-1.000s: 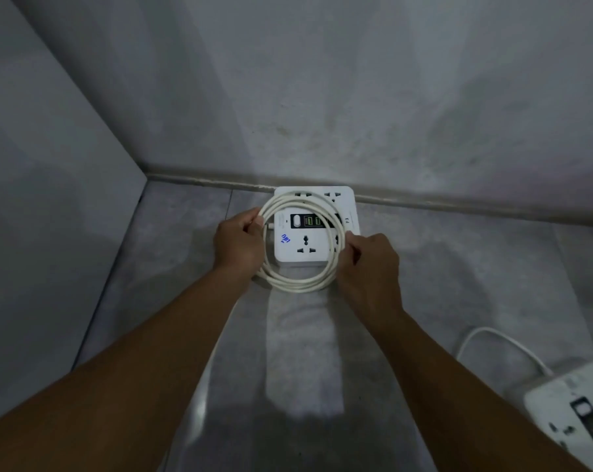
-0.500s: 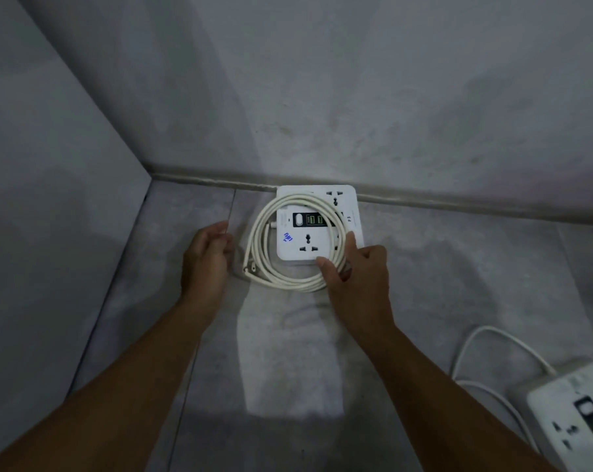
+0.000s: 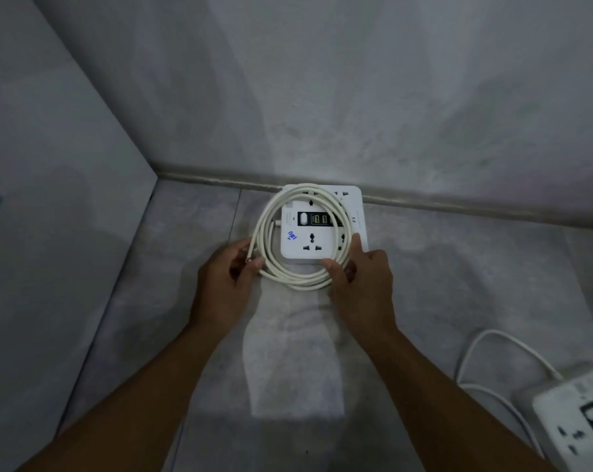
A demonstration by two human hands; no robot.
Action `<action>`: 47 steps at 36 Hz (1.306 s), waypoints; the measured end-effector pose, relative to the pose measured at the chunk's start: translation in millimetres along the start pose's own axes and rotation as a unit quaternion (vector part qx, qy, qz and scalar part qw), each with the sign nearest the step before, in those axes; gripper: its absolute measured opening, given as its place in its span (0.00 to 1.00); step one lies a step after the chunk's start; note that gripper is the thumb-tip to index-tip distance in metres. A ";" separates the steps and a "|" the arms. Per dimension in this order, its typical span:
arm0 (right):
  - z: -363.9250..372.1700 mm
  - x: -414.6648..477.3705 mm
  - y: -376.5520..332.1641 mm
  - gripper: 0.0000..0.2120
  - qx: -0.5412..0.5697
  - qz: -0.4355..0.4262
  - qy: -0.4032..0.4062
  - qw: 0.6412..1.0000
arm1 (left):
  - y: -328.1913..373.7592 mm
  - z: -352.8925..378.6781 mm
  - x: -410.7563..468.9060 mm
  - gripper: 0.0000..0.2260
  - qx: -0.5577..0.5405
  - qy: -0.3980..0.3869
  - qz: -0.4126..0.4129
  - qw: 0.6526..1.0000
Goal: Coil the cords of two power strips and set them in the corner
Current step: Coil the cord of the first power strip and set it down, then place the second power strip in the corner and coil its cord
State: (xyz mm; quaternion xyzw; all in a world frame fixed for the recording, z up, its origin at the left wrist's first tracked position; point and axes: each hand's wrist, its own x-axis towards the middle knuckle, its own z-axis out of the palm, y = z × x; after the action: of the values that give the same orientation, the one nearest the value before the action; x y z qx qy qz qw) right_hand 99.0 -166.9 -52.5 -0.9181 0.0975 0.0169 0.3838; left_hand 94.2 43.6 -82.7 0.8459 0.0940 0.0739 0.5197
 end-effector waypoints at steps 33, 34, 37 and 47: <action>13.0 -14.3 2.0 0.34 -0.010 -0.106 -0.029 0.994 | 4.0 7.6 19.4 0.31 0.421 -0.166 0.262 0.853; 13.0 -13.8 2.0 0.35 -0.012 -0.105 -0.030 0.994 | 4.3 7.6 20.6 0.31 0.420 -0.169 0.261 0.852; 11.3 -11.9 2.6 0.35 -0.018 -0.104 -0.032 0.994 | 6.1 7.6 22.0 0.31 0.413 -0.174 0.255 0.857; -8.6 -2.3 -7.5 0.32 -0.035 -0.124 -0.033 0.991 | 40.6 3.2 20.4 0.27 0.328 -0.155 0.250 0.898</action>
State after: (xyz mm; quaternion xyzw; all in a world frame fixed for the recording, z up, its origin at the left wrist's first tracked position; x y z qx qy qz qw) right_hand 97.9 -167.6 -40.9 -0.9348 -0.0307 0.0032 0.3538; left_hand 118.1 27.7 -47.3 0.9649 -0.1831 0.0345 0.1853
